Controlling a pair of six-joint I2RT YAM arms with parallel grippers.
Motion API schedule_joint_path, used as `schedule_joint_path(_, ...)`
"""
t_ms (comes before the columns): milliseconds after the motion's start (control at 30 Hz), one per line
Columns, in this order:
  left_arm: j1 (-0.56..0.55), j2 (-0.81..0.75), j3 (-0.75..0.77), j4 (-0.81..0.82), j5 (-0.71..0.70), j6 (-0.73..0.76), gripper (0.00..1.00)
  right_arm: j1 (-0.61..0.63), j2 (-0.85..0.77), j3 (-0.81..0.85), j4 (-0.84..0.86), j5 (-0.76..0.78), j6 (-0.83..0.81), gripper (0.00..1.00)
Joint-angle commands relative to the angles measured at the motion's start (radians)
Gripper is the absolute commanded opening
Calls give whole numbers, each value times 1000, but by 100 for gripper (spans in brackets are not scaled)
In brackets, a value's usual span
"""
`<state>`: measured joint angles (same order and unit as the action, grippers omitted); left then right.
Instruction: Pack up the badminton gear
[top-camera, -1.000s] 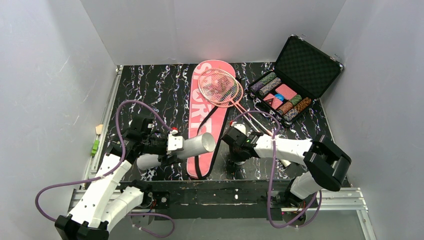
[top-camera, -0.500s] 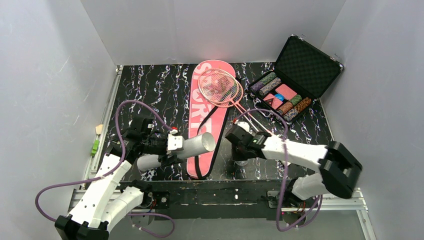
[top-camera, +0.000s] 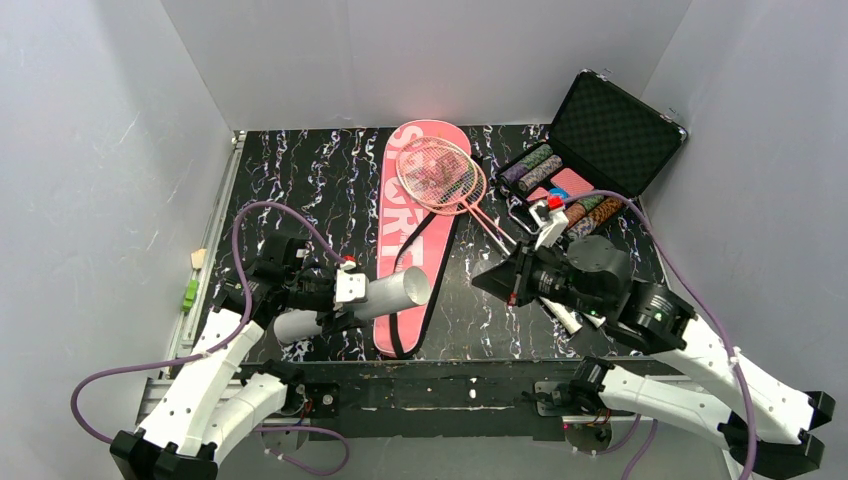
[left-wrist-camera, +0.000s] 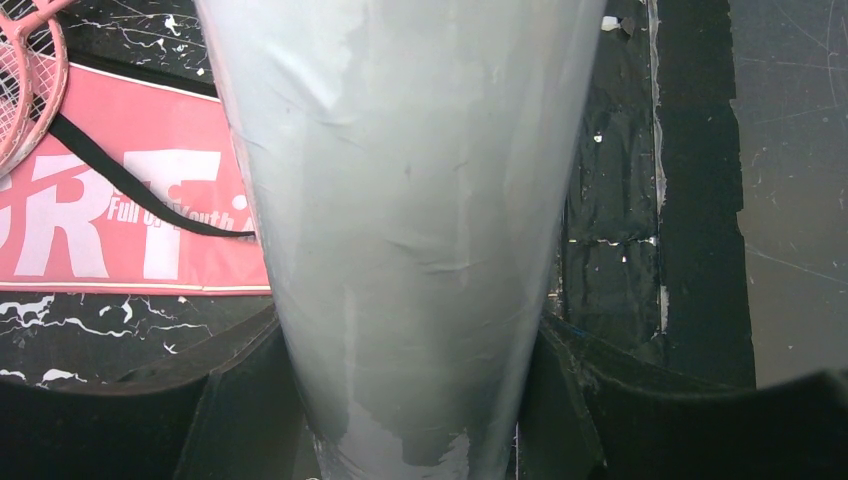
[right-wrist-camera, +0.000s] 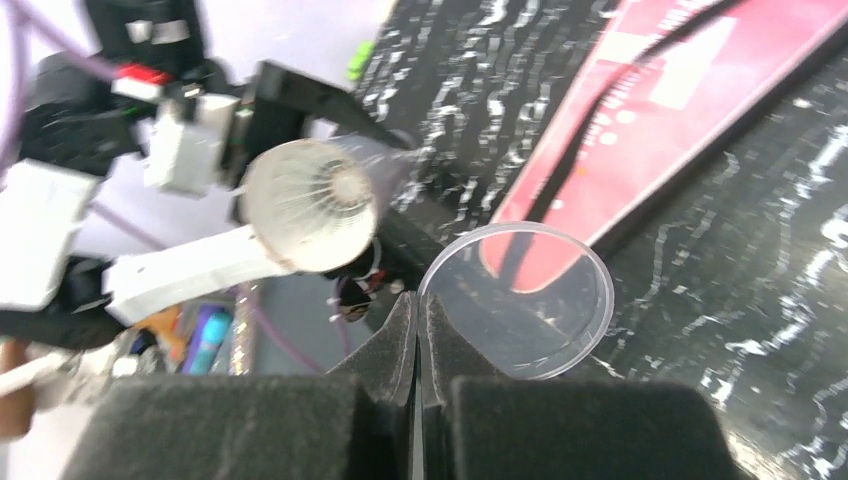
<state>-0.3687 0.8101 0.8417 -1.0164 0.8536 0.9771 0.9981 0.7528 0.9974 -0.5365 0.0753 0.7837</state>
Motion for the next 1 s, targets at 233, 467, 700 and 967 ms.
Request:
schedule_joint_path(233, -4, -4, 7, 23, 27, 17, 29, 8, 101, 91, 217, -499, -78, 1)
schedule_joint_path(467, -4, -4, 3, 21, 22, 20, 30, 16, 143, 110, 287, -498, -82, 1)
schedule_joint_path(700, -4, 0, 6, 22, 35, 20, 29, 16, 205, 134, 329, -515, -83, 1)
schedule_joint_path(967, -4, -4, 8, 21, 33, 20, 30, 17, 279, 168, 352, -526, -93, 1)
